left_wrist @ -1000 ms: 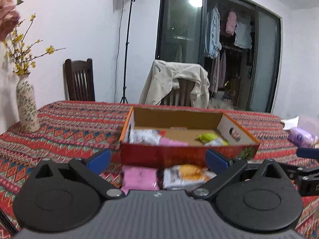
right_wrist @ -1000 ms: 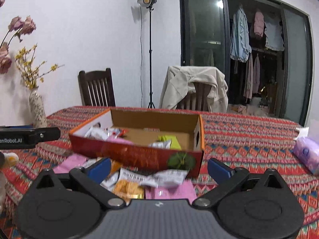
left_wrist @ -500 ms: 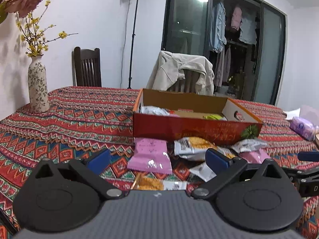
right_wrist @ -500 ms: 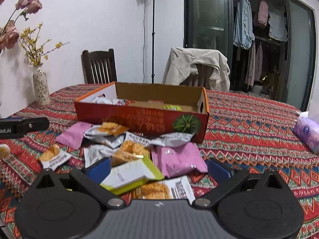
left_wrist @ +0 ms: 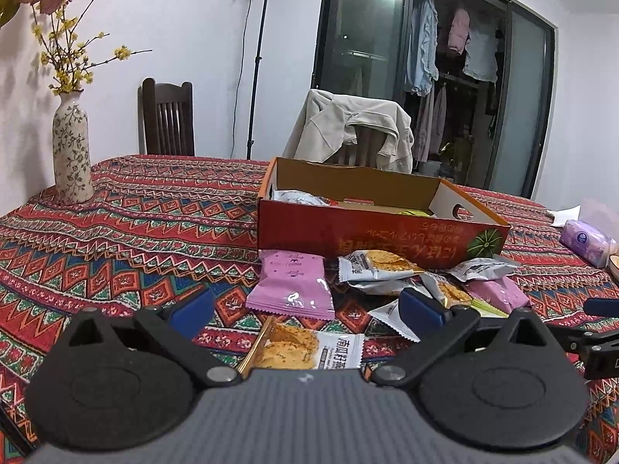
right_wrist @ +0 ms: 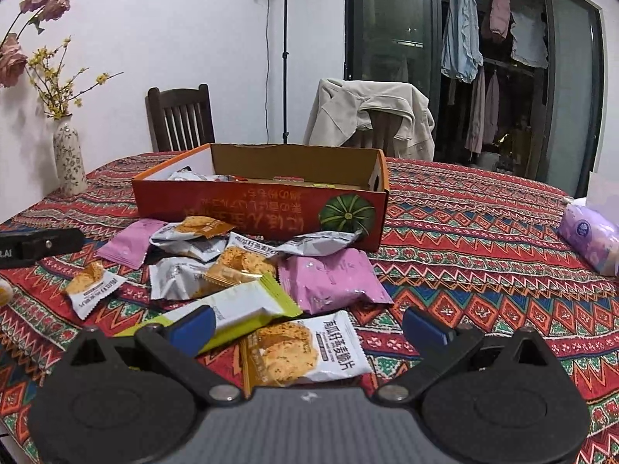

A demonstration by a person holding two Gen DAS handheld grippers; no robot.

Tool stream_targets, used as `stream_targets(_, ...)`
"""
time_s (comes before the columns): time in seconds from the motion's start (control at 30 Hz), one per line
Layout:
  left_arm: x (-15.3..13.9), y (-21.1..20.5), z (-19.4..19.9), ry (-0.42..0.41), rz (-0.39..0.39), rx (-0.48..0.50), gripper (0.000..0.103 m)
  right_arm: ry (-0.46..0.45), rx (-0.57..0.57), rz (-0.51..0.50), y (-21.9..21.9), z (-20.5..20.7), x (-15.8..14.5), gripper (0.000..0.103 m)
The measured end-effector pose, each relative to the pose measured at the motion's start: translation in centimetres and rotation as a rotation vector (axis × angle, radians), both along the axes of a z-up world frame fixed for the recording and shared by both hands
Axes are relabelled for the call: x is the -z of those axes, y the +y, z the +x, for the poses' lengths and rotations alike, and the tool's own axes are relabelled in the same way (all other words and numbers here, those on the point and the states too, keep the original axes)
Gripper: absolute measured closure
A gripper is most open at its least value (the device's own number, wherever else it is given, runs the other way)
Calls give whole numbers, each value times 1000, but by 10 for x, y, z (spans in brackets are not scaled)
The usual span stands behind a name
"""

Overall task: Organize snacks
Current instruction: 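Move both grippers back down to the snack pile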

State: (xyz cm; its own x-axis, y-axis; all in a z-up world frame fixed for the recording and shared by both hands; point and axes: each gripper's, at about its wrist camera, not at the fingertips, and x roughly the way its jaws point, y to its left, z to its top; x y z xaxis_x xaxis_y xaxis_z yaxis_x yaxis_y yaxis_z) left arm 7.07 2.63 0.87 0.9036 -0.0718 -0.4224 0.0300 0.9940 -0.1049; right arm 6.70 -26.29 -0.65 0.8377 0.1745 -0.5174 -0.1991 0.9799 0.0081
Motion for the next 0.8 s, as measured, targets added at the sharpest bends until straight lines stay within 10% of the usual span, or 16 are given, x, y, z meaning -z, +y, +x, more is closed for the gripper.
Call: stream_targets(0.8, 13, 5, 3, 44, -32, 4, 0, 180, -59, -36, 11, 46, 32, 0)
